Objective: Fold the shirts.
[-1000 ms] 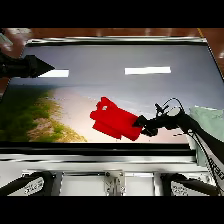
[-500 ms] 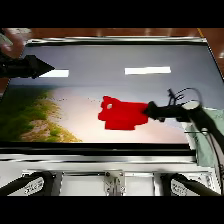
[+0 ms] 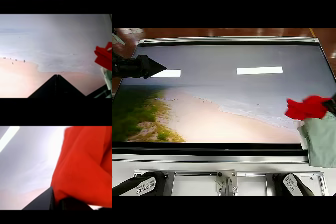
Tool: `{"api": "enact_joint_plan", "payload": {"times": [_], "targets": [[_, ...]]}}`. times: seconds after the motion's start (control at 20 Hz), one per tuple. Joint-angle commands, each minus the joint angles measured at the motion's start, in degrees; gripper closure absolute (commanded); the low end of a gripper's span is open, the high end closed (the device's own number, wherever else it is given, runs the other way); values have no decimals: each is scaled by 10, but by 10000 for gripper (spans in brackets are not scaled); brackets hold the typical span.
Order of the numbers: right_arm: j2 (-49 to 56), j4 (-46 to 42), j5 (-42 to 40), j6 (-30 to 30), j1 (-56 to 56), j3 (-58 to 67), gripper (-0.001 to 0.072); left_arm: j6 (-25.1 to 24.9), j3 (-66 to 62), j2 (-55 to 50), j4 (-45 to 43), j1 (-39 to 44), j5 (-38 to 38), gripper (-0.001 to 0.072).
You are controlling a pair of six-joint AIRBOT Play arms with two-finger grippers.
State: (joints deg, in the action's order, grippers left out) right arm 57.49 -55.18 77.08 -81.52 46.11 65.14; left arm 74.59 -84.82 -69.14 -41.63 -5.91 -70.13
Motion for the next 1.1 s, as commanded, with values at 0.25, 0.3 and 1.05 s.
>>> {"api": "enact_joint_plan", "payload": {"times": [0.25, 0.3, 1.05], "targets": [[-3, -50, -19, -4, 131, 50, 649, -11, 0, 0, 0, 0, -6, 667], [9, 1, -31, -3, 131, 50, 648, -10, 0, 0, 0, 0, -6, 667], [123, 141, -26, 3, 172, 141, 648, 7, 3, -1, 1, 1, -11, 667]]}}
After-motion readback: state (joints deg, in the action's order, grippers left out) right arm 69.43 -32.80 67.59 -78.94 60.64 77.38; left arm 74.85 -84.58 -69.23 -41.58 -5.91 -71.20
